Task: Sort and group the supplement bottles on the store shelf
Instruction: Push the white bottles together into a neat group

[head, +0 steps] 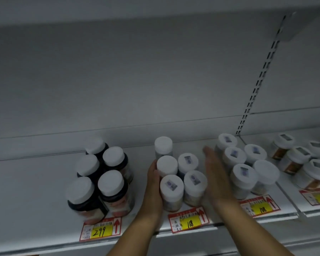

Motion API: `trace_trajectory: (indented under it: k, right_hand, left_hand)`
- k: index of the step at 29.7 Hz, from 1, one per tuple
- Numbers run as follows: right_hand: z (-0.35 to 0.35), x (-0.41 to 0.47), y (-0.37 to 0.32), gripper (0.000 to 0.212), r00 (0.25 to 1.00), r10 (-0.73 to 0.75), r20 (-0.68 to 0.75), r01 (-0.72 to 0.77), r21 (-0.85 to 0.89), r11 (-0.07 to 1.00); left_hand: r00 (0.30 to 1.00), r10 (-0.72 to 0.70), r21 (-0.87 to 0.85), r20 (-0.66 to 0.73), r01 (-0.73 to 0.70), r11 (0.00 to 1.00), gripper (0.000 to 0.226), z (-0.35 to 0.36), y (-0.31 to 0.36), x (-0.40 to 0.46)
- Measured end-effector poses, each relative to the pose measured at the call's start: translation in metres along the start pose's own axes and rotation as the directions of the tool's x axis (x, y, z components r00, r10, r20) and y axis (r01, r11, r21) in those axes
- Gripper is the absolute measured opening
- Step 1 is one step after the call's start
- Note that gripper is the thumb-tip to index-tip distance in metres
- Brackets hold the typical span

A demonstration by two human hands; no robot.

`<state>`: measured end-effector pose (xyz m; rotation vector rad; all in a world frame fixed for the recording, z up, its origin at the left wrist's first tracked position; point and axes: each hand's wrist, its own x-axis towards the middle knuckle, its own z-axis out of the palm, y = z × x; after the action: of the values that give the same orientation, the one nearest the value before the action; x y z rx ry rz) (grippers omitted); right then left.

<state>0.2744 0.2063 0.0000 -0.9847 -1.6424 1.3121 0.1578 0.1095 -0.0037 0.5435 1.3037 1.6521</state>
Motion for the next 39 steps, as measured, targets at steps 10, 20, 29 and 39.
trace_trajectory:
  k: [10,20,29,39]
  right_hand:
    - [0.069,0.11,-0.067,0.044,0.758,0.161,0.632,0.375,-0.624,0.685]
    - [0.052,0.094,-0.068,0.049,0.777,0.193,0.6,0.34,-0.657,0.673]
    - [-0.11,0.016,-0.093,0.024,0.888,-0.406,-0.215,0.394,-0.096,0.914]
    - [-0.172,0.03,0.007,0.024,0.991,0.115,-0.067,-0.103,0.151,0.983]
  left_hand:
    - [0.999,-0.026,-0.04,0.032,0.027,0.999,0.081,-0.005,0.005,0.007]
    - [0.996,-0.085,-0.064,0.022,0.087,0.994,0.071,-0.001,0.012,0.009]
    - [0.868,0.462,0.285,-0.182,-0.403,0.87,0.035,0.049,0.03,-0.043]
    - [0.974,0.152,0.347,-0.171,-0.085,0.934,0.044,0.157,-0.038,0.015]
